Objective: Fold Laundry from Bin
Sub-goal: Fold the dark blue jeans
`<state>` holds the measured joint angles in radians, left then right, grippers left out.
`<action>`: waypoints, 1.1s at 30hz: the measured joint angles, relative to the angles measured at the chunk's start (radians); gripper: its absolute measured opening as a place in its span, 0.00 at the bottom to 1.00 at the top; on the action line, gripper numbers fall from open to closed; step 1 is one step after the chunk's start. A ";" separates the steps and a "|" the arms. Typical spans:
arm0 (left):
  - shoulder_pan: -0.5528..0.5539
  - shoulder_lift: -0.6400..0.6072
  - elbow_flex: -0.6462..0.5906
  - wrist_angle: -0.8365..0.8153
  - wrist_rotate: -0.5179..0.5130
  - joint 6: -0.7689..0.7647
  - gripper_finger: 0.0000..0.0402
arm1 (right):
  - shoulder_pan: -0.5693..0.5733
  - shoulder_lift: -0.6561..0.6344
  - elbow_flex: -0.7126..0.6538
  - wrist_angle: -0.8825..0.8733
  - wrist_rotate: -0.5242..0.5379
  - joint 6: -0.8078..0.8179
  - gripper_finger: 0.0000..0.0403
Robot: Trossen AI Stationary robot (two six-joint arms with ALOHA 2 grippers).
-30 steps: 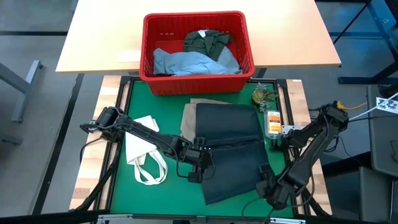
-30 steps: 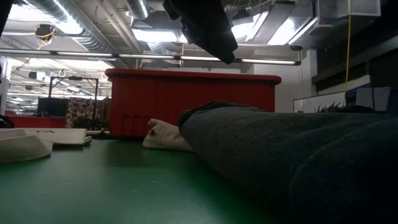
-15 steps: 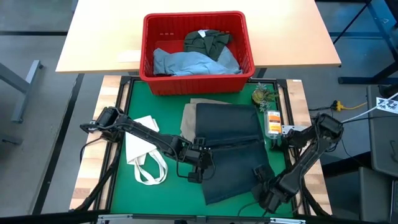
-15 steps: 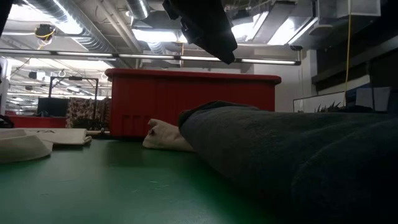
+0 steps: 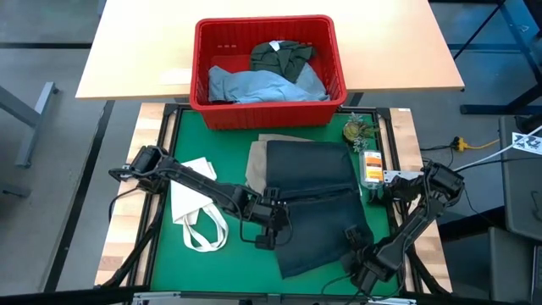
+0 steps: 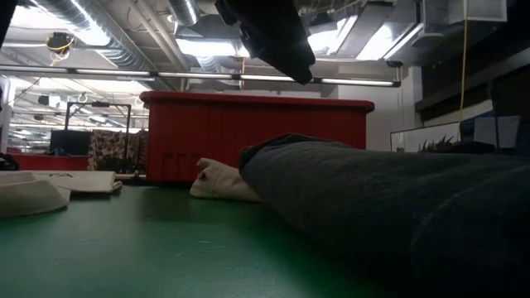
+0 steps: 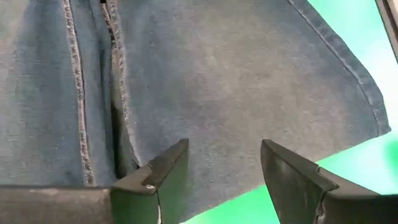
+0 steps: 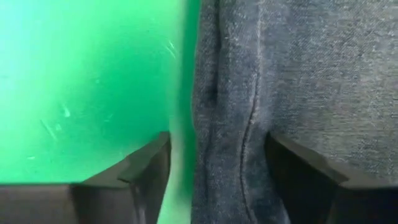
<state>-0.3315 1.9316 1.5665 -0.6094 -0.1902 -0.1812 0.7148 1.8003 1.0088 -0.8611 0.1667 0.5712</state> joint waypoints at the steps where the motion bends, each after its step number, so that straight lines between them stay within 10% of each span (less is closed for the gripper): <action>1: -0.003 0.000 0.000 0.001 0.000 0.003 0.48 | -0.003 0.001 -0.001 -0.001 0.003 -0.001 0.57; 14: -0.051 0.000 0.000 0.007 0.001 0.006 0.48 | -0.109 0.002 0.007 -0.025 -0.006 0.000 0.06; 33: -0.241 0.048 0.002 0.097 -0.004 -0.027 0.48 | -0.155 0.011 0.106 0.239 -0.012 0.008 0.06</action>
<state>-0.5727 1.9792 1.5681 -0.5124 -0.1939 -0.2085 0.5600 1.8110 1.1149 -0.6223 0.1543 0.5794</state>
